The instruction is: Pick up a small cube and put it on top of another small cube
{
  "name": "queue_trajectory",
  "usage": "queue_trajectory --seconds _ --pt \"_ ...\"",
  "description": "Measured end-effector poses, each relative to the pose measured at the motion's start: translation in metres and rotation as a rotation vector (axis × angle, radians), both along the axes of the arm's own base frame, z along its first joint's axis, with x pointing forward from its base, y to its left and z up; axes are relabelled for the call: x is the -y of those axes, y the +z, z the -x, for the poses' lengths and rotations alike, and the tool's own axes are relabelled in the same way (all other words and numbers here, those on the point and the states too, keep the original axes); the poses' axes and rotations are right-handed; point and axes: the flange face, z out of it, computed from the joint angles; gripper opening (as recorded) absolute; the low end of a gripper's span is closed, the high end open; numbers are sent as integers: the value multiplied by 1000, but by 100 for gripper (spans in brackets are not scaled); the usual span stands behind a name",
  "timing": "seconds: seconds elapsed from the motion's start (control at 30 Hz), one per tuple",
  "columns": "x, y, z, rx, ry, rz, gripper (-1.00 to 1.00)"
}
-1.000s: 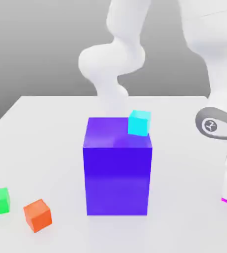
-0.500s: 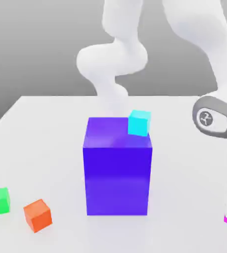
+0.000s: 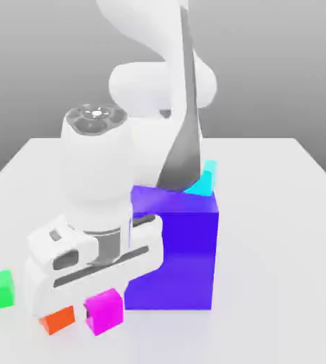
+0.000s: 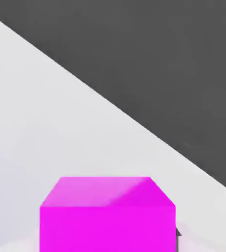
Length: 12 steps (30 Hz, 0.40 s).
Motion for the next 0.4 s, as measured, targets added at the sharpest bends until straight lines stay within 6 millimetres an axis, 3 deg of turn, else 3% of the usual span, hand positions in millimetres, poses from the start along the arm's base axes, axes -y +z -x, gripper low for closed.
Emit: queue_trajectory --seconds 0.1,0.17,0.2,0.27,0.3,0.4 --pt "75 4 46 -5 -90 -22 -100" --pt "125 -7 80 -4 -157 -43 -100" --pt "143 -18 92 -2 -180 -49 -100" --pt "155 -43 103 -3 -200 -55 -100" --pt "157 -51 106 -3 -203 -55 100" --pt "157 -51 106 -3 -203 -55 100"
